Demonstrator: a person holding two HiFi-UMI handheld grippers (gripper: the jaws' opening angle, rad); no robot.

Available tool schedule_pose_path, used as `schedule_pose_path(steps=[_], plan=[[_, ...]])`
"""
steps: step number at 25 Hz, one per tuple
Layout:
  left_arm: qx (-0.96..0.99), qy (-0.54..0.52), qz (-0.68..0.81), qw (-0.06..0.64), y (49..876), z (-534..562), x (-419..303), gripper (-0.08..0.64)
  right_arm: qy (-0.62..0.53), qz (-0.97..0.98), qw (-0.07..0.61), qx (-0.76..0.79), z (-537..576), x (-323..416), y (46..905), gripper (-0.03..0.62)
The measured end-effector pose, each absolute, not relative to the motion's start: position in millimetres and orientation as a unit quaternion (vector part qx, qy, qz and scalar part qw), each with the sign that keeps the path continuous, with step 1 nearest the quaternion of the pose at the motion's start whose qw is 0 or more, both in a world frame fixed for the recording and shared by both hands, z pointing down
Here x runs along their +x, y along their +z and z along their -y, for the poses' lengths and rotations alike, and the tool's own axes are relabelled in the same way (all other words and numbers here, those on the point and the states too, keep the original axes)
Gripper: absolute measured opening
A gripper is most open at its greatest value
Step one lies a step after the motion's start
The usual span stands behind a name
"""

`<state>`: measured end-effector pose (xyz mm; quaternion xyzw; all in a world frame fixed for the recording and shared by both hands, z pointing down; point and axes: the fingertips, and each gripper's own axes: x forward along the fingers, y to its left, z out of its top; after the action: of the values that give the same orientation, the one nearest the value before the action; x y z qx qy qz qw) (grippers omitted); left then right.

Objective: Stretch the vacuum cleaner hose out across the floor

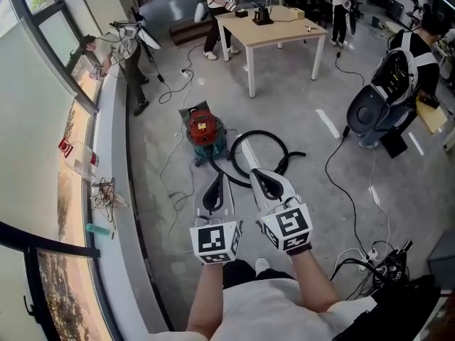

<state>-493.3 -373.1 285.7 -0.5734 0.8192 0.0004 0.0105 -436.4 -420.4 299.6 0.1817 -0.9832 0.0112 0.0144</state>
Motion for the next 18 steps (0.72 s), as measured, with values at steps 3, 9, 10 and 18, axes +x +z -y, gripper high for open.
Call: schedule_pose_path(steps=[3,9,10,18], plan=[[-0.575,-0.005,-0.818,-0.001,298,405,-519,0.000,0.014,0.984,0.035,0.176,444,-460,319,-0.005],[-0.600,0.009,-0.800,-0.022,330,494,-563,0.000,0.015,0.975,0.056,0.216,534,-495,347,-0.005],[-0.610,0.007,-0.792,-0.021,334,512,-569,0.000,0.016,0.972,0.061,0.227,553,-501,351,-0.005],[-0.644,0.015,-0.764,-0.032,351,644,-666,0.000,0.004,0.957,0.096,0.274,678,-589,360,-0.005]])
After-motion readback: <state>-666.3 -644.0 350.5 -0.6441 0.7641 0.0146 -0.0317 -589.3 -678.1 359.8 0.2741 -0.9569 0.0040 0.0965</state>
